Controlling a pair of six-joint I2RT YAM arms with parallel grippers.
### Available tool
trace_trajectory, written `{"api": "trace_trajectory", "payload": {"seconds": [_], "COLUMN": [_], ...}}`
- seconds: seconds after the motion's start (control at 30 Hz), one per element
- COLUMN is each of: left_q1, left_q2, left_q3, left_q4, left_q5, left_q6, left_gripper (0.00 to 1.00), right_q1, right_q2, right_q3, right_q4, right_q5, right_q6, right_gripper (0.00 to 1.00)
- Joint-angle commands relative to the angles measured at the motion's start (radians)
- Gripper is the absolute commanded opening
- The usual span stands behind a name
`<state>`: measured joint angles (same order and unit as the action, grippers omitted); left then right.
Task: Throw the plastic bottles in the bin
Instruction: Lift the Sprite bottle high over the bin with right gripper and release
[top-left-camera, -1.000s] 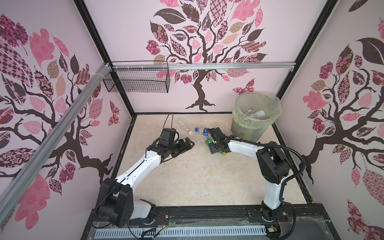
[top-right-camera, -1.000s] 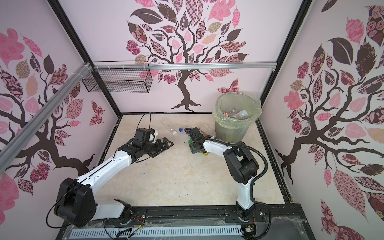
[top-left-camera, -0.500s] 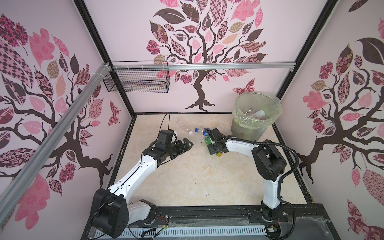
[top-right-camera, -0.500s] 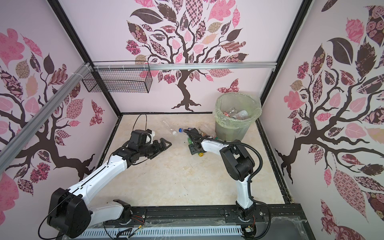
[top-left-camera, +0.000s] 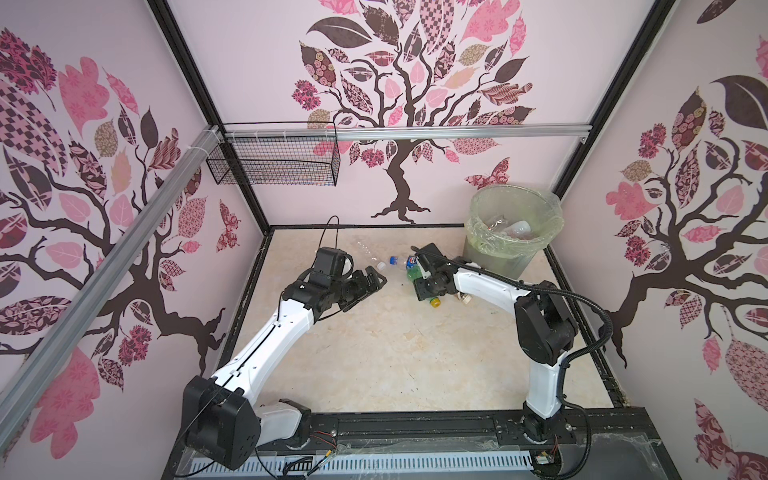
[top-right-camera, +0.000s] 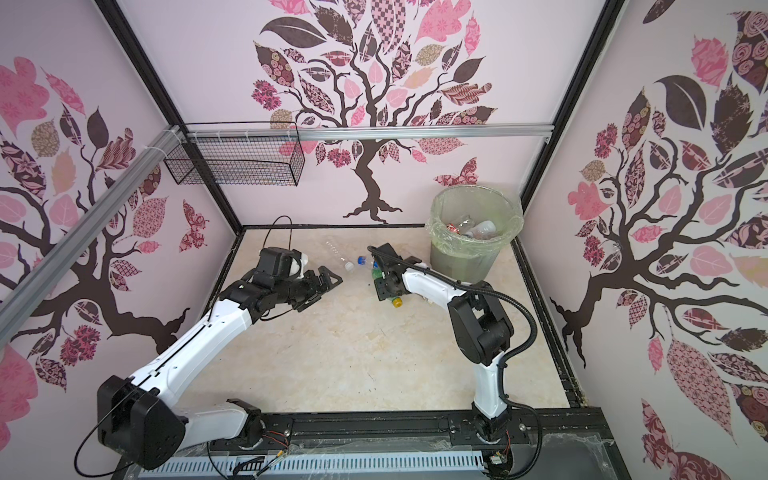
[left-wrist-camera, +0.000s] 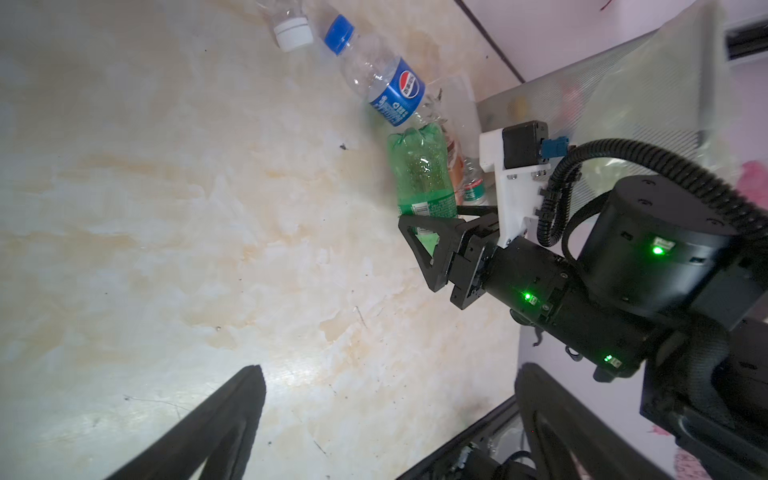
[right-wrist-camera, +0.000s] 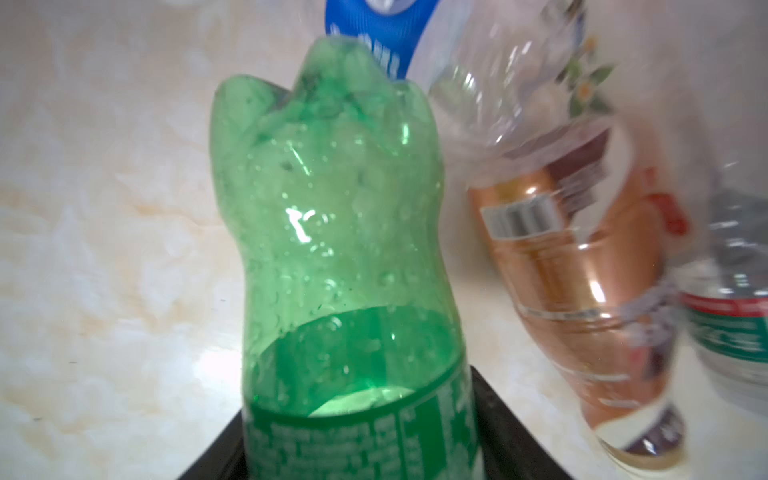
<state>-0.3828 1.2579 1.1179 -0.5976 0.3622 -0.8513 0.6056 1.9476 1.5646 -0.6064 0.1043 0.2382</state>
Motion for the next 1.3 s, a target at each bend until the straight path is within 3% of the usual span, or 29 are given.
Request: {"api": "trace_trajectory", "payload": {"seconds": [0.0,0.3,0.6,0.8,0.93,1.07,1.27], "left_q1": [0.004,0.005,-0.033,-0.080,-0.080,-0.072,-0.053], "left_q2": [-0.081,-0.008,0.084,0.145,0.225,0.311,0.378], "left_q3": [0.088,0.334,0.508,0.579,0.733,0.874,0.929], "left_q4": [-0.062,-0.150,-0.151,-0.061,-0.106,-0.130,-0.135], "left_q5": [0.020,-0.023,0.010,-0.036,-0.032,0.020,0.096], "left_q6": [-0.140,-0.110,-0.250,-0.290,-0.239,-0.241,-0.273], "left_gripper": [0.98,0.98,0.98,0.98,0.98,0.98,0.98], "right_q1": [0.000,0.000,-0.004,-0.178,-0.295,-0.299,-0.298], "right_q2": [-0.109,-0.197,-0.169,-0.239,-0.213,-0.231,-0.253], "right_q3": [0.209,0.507,0.947,0.967,1.063,1.065,0.970], "right_q4": [-0.252,-0.377,-0.401,-0.323,-0.315,-0.209,-0.119], "right_q5": [-0.012,0.176,0.443,0.439,0.427,0.485,0.527], "right_q6": [0.068,0.066,-0.088,-0.046,-0.001,-0.052,-0.110], "right_gripper": [0.60,0.60,0.58,0.55,0.56,0.56,0.57]}}
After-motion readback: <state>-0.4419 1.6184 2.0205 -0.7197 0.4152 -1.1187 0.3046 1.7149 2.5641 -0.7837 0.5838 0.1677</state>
